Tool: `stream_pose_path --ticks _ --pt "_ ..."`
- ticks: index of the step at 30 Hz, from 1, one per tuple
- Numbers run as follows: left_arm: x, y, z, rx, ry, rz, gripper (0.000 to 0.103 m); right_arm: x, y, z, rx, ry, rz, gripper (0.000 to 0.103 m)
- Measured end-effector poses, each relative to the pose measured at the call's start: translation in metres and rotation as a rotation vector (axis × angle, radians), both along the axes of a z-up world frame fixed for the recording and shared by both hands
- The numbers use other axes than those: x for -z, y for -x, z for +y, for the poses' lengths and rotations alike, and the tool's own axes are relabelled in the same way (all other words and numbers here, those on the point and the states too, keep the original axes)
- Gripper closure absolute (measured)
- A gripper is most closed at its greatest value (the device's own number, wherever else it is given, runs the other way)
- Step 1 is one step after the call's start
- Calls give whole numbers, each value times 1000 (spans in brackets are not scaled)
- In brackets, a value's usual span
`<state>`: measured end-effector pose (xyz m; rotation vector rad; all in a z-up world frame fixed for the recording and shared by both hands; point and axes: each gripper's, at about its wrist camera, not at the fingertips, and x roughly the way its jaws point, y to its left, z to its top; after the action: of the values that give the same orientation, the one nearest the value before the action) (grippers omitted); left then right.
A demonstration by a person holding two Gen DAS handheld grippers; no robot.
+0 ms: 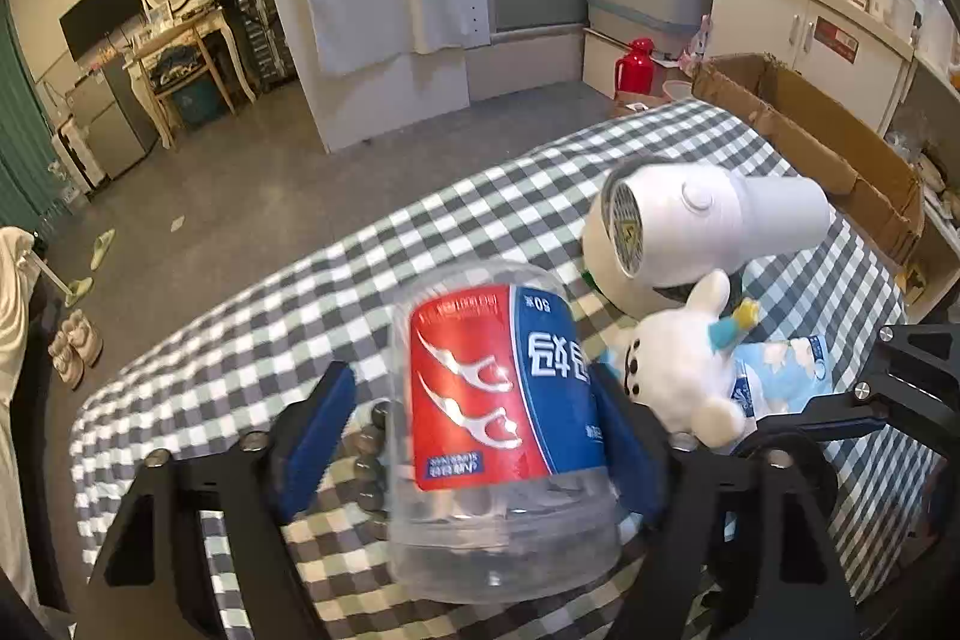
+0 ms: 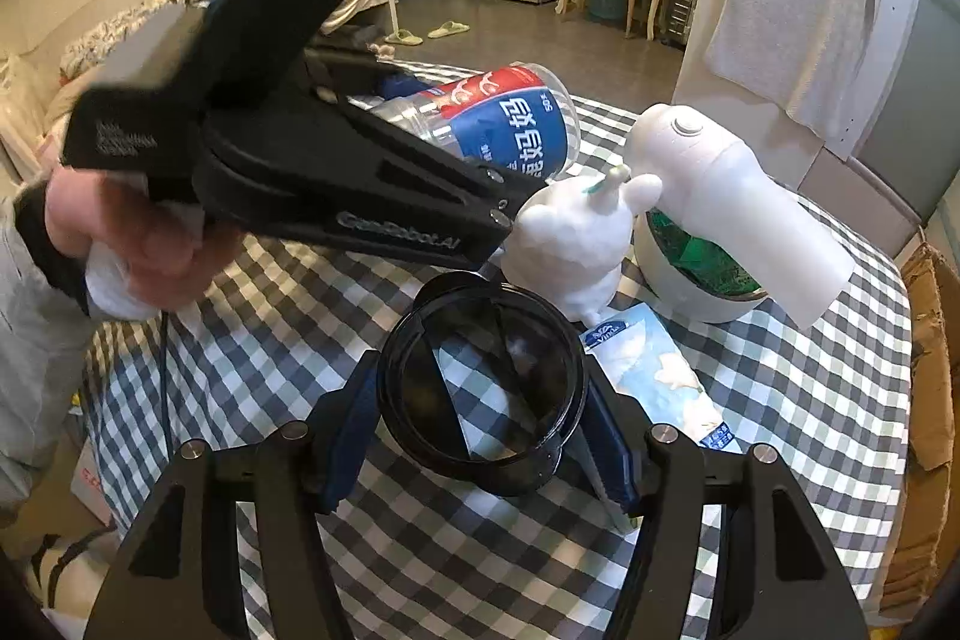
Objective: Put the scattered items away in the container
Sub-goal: 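Grasp the red-and-blue floss container with the left gripper while the right grasps the black round object, then carry the floss container and black round object with both grippers to the cardboard box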
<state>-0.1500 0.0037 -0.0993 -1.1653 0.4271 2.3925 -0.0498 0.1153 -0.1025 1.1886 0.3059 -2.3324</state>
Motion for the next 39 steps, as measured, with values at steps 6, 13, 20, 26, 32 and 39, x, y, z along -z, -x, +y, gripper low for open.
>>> stream_pose_path --ticks 6,13,20,26,32,39 --pt "3 4 -5 -72 -23 -17 40 -4 -3 5 15 28 24 41" --pt "-3 -1 -20 -162 -41 8 40 -11 -4 8 35 59 63 41" --pt "-23 -14 -37 -248 -91 62 40 -24 -4 16 63 98 111 41" --pt "-46 -30 -42 -351 -114 145 40 -38 -7 28 111 134 179 41" --pt "-67 -47 -43 -398 -157 211 40 -55 -8 40 158 184 245 41" --pt "-85 -70 -37 -414 -187 277 40 -83 -25 43 213 201 398 41"
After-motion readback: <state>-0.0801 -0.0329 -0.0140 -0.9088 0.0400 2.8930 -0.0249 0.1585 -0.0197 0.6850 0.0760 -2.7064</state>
